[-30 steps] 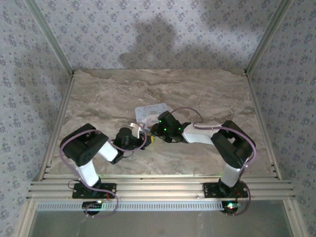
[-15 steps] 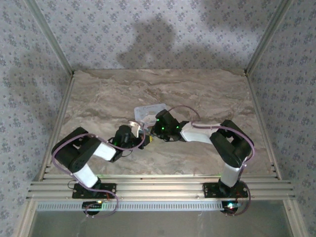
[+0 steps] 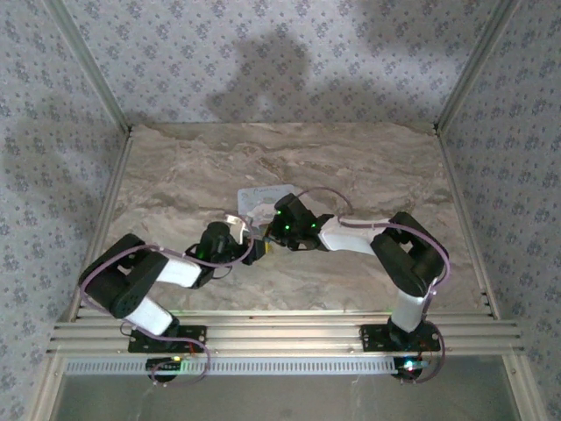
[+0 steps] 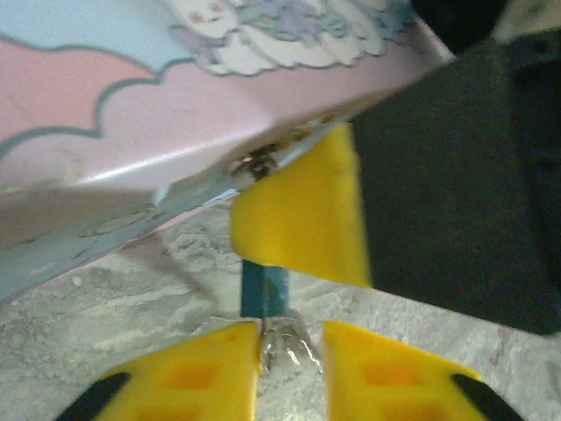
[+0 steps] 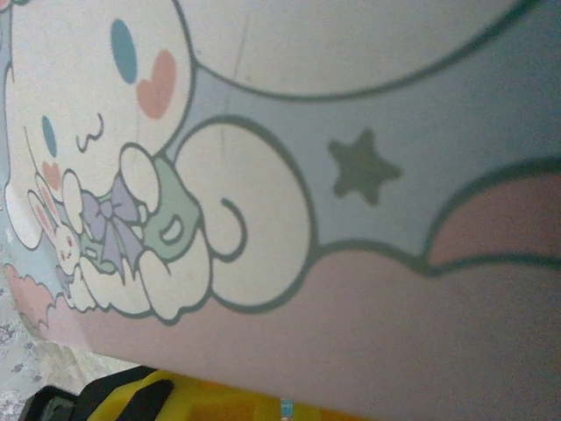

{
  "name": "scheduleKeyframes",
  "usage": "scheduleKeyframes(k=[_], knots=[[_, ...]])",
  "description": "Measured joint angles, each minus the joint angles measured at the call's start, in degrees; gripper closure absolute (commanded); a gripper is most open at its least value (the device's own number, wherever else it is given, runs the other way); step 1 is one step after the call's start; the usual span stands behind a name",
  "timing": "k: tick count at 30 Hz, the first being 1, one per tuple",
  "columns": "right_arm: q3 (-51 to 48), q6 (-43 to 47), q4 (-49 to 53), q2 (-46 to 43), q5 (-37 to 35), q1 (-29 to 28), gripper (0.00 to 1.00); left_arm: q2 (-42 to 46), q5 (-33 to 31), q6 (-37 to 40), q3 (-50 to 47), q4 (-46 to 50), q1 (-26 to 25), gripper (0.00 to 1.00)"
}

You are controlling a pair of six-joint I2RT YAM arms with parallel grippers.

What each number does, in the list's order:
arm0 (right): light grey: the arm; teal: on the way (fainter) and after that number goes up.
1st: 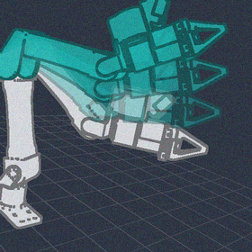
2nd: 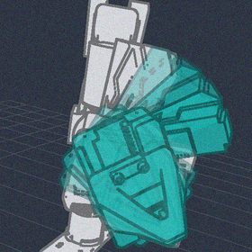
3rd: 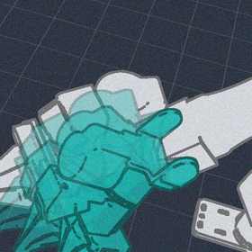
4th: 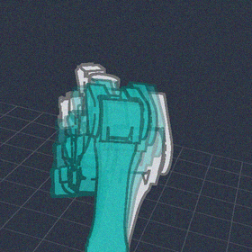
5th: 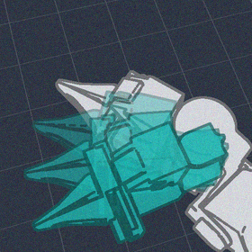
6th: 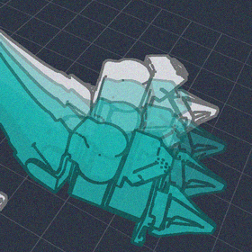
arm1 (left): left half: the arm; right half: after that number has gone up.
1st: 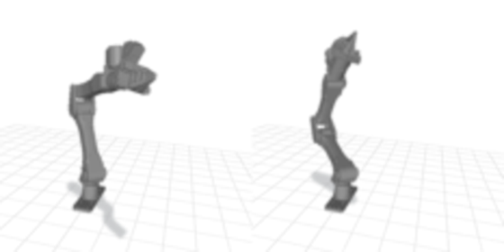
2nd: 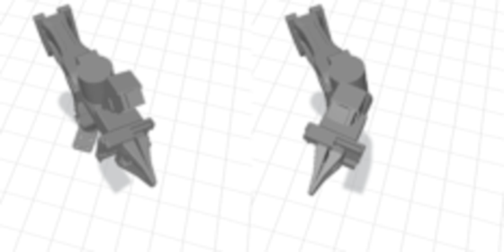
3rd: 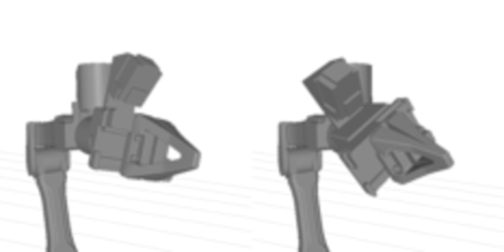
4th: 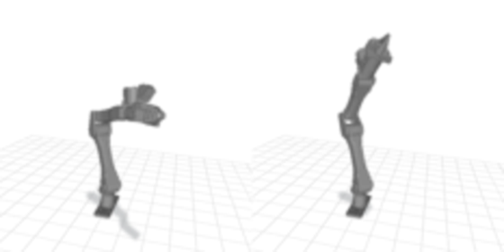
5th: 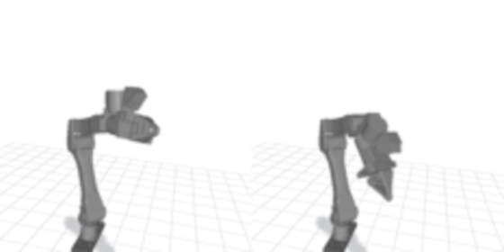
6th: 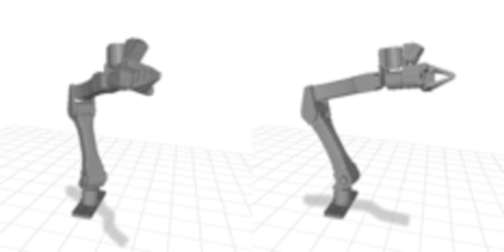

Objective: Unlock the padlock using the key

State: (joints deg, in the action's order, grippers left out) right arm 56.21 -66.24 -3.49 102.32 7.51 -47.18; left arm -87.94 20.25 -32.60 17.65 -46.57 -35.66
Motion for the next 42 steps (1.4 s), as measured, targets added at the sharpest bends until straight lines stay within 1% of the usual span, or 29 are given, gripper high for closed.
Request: scheduleKeyframes(k=[2,8,16,19,24,27,31,37,40,42], knots=[[0.0,-0.4,-0.2,0.0,0.0,0.0,1.0,1.3,0.6,-0.7,-1.3,-1.1,1.0,0.64],[0.3,-2.2,-0.6,0.0,0.4,0.0,1.0,2.1,2.6,-4.0,-4.5,-4.2,4.2,0.64],[0.3,-3.8,-1.4,0.1,0.9,0.0,1.0,1.2,5.2,-5.9,-4.5,-8.0,4.2,0.65],[0.3,-4.1,-1.5,0.1,0.9,0.0,1.0,-1.2,6.0,-6.5,-4.5,-9.9,4.2,0.66],[0.4,-4.5,-1.8,0.1,1.0,0.0,1.0,-6.1,7.1,-7.8,-4.4,-13.4,4.2,0.71],[0.4,-4.8,-1.9,0.1,1.1,0.1,1.0,-7.8,7.6,-8.5,-4.3,-15.2,4.4,0.73],[0.4,-4.9,-1.9,0.1,1.2,0.2,1.0,-8.1,7.6,-8.7,-4.2,-16.7,4.6,0.74],[0.4,-4.9,-2.1,0.1,1.5,0.3,1.0,-8.1,7.6,-8.7,-4.0,-17.1,5.4,0.72],[0.4,-4.9,-2.1,0.1,1.5,0.3,1.0,-8.1,7.6,-8.7,-4.0,-17.1,5.7,0.73],[0.4,-4.9,-2.1,0.1,1.5,0.3,1.0,-8.1,7.6,-8.7,-3.8,-17.1,5.7,0.76]])
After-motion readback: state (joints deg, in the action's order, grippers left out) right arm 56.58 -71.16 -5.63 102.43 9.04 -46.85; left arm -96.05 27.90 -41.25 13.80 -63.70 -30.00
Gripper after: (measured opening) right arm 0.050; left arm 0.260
